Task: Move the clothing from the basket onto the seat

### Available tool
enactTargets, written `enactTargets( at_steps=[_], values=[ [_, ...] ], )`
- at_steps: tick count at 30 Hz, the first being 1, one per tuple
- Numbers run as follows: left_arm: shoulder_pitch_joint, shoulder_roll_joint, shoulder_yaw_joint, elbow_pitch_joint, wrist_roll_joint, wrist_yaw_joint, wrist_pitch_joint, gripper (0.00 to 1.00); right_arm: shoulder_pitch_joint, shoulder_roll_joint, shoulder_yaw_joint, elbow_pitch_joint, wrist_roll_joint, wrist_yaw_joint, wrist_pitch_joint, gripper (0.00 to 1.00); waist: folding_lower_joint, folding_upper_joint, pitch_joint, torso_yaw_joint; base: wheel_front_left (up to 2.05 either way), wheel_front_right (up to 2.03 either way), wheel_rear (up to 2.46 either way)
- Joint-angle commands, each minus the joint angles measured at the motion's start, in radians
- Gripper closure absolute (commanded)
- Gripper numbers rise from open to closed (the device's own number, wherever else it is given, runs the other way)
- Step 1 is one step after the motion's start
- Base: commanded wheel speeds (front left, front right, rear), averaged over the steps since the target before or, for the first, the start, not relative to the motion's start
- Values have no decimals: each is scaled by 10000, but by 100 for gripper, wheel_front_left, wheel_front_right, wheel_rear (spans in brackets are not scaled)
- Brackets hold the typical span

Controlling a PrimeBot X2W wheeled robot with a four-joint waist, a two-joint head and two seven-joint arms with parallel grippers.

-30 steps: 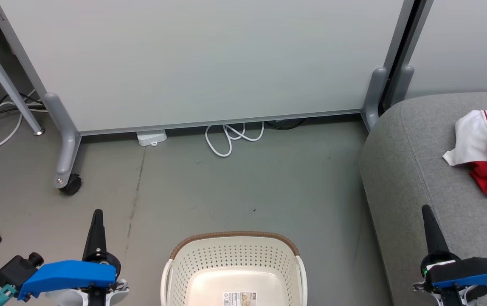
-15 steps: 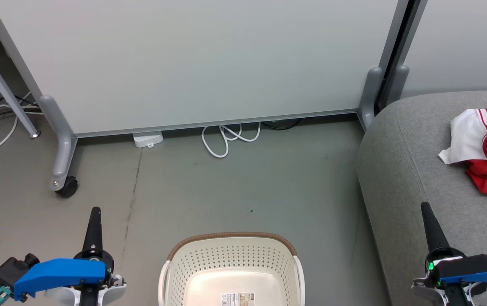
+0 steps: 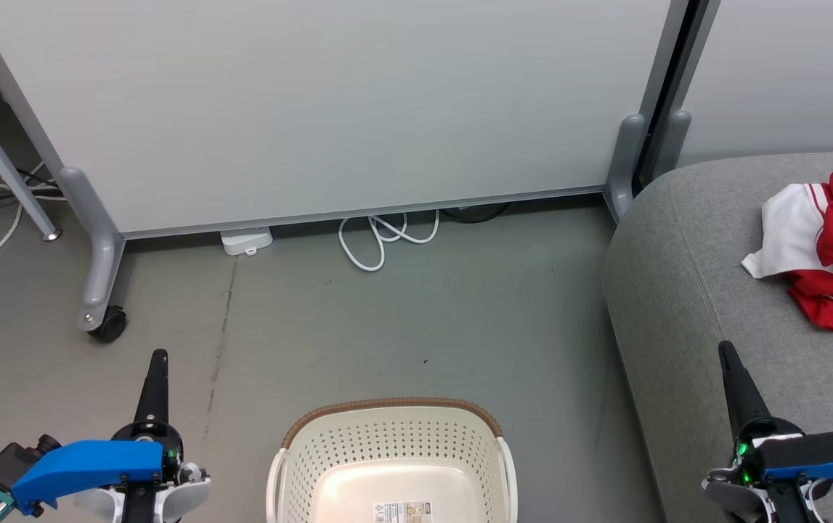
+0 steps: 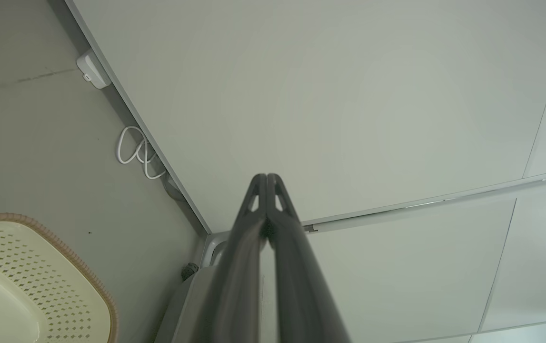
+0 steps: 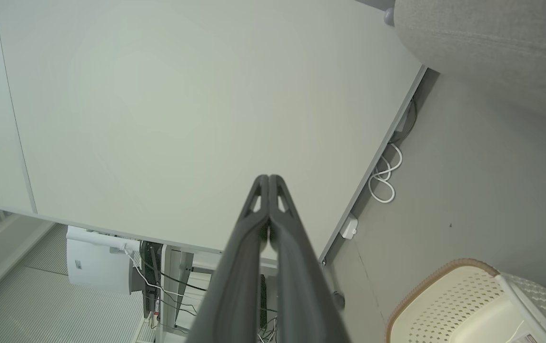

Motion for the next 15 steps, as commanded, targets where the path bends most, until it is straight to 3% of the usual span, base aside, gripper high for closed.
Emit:
enactTargets(
  at_steps=[1, 15],
  values=[
    [-197, 6, 50, -97, -174, -86, 48, 100, -210, -40, -28, -69, 175, 6, 54, 100, 0, 0, -1, -7, 0, 0, 0],
    [-222, 1, 199, -152, -1265, -98, 336, 100, -271, -42, -47, -56, 1330, 7, 338, 100, 0, 0, -20, -124, 0, 0, 0]
  ],
)
